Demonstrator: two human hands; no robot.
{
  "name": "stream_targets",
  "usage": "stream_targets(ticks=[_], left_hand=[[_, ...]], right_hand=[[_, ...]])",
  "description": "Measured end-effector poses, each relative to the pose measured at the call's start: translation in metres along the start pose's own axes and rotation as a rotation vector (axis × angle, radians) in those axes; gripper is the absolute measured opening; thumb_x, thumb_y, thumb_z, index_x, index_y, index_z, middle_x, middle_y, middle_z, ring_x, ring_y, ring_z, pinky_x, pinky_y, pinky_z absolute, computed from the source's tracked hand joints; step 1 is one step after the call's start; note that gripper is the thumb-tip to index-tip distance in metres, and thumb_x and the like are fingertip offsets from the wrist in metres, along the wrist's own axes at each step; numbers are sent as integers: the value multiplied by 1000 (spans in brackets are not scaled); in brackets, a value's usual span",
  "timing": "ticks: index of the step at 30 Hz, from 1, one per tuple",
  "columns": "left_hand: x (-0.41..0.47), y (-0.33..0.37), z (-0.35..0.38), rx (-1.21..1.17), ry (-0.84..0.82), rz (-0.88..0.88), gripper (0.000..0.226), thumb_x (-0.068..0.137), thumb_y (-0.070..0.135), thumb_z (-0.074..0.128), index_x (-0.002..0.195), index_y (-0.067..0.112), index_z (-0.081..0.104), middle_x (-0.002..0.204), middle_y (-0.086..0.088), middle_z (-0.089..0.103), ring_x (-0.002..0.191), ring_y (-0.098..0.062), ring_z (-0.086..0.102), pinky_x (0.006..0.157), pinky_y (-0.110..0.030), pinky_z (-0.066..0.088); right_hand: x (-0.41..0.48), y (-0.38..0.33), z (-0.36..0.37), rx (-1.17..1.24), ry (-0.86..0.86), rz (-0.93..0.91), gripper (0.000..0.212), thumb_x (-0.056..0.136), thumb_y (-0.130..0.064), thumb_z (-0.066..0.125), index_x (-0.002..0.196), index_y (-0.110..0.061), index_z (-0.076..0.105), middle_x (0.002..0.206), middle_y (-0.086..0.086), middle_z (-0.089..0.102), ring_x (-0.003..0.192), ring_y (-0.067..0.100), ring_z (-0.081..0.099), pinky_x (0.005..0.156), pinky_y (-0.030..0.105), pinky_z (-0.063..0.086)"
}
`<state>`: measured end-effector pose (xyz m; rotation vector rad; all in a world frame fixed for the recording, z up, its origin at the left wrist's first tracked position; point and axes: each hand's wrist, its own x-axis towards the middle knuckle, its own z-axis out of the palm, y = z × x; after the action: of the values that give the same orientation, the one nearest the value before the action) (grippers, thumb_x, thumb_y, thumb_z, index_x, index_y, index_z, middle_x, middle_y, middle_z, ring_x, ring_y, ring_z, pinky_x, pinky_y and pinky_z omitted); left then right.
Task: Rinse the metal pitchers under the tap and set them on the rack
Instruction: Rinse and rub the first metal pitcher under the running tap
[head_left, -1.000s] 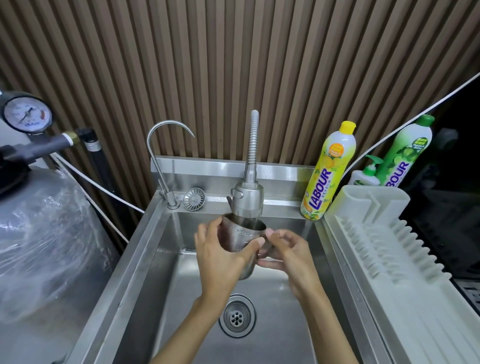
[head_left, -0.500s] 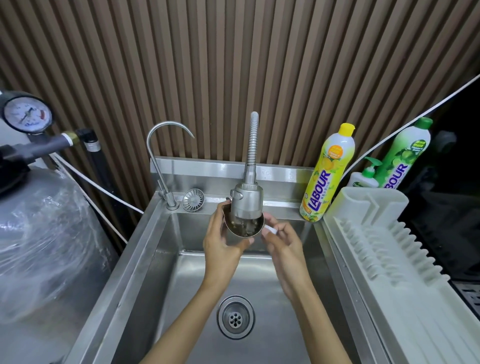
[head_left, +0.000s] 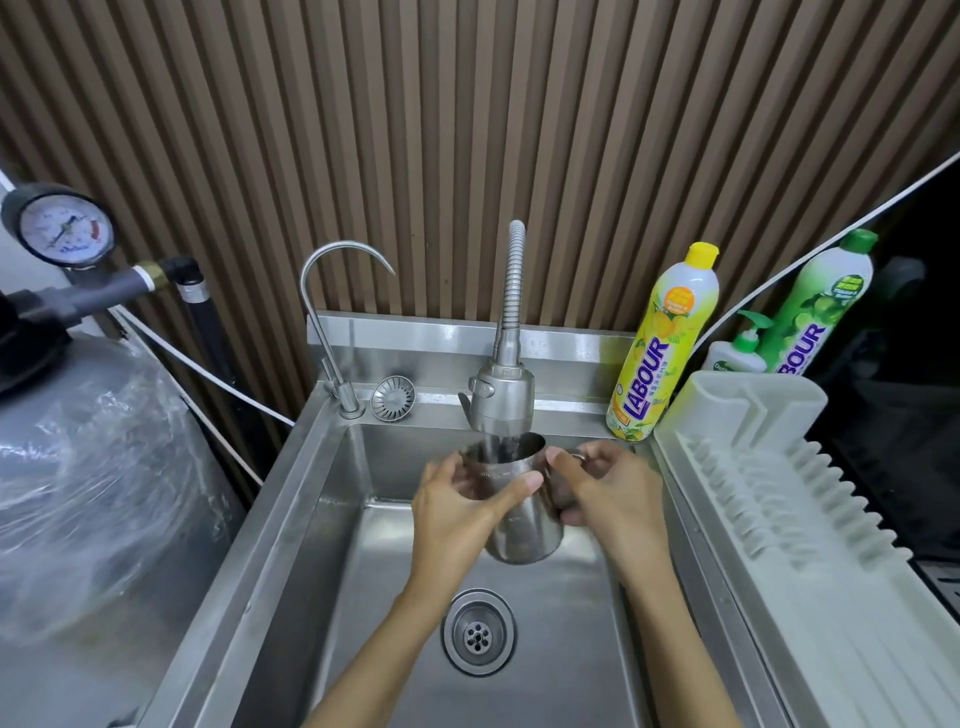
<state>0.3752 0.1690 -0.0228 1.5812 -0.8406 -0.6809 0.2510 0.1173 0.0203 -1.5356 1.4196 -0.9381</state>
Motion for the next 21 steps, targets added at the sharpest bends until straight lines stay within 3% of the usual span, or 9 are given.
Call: stream_targets(ticks=[2, 4, 6, 8, 11, 13, 15, 18, 21], left_hand=[[2, -4, 4, -144, -98, -64, 59, 36, 53, 81, 86, 24, 70, 92, 3, 74, 85, -8, 69, 76, -15, 51], [6, -7, 9, -219, -155, -74, 52, 45, 37, 85, 91, 18, 69, 93, 0, 75, 90, -16, 69, 82, -23, 53], [14, -6, 12, -277, -150, -36, 53, 54, 9, 86, 102, 12, 64, 105, -7, 70, 93, -15, 67, 83, -22, 53], [25, -5, 11, -291, -100, 48, 72, 50, -2, 84, 116, 6, 56, 119, -12, 60, 104, -11, 63, 88, -20, 51], [34, -5, 2, -230, -55, 179, 85, 47, 2, 81, 126, 19, 52, 129, 2, 55, 120, -10, 54, 102, -25, 43], [32, 1, -6, -103, -42, 265, 85, 50, 7, 80, 118, 45, 47, 121, 28, 53, 116, 6, 50, 98, -12, 37], [26, 9, -14, 16, -25, 340, 86, 51, 9, 81, 113, 53, 40, 113, 36, 50, 111, 19, 45, 93, -2, 33], [16, 18, -20, 114, 11, 408, 81, 49, 21, 81, 113, 48, 40, 109, 31, 46, 104, 28, 40, 86, 6, 28], [7, 17, -17, 147, 99, 326, 85, 42, 52, 78, 121, 33, 54, 100, 22, 50, 99, 13, 49, 84, 2, 33]], right_hand=[[-1, -6, -5, -203, 63, -129, 24, 78, -30, 70, 65, -21, 52, 68, 0, 63, 74, 28, 66, 72, 43, 54], [-3, -8, -3, -223, 95, -205, 15, 81, -25, 68, 75, -17, 58, 72, -2, 64, 77, 24, 63, 73, 35, 51], [0, 0, 4, -48, 81, -216, 5, 83, -15, 66, 86, -17, 63, 80, -10, 65, 80, 17, 64, 72, 23, 49], [5, 10, 15, 217, 12, -176, 13, 85, -6, 62, 83, -19, 59, 94, -15, 67, 90, 12, 64, 78, 16, 46], [8, 24, 34, 624, -132, -108, 19, 87, 1, 56, 77, -12, 47, 114, -4, 64, 111, 10, 59, 98, 29, 43], [9, 30, 43, 857, -224, -26, 17, 87, 2, 53, 78, -10, 46, 121, 4, 60, 117, 19, 55, 103, 37, 42], [7, 33, 46, 982, -307, 33, 14, 87, 0, 52, 78, -8, 44, 125, 15, 57, 115, 26, 56, 102, 40, 46], [4, 34, 38, 923, -352, 87, 13, 85, -7, 57, 76, -5, 47, 104, 20, 64, 97, 30, 65, 93, 41, 52], [-1, 29, 27, 705, -299, 121, 15, 86, -12, 61, 76, -4, 54, 78, 17, 67, 78, 31, 67, 75, 39, 59]])
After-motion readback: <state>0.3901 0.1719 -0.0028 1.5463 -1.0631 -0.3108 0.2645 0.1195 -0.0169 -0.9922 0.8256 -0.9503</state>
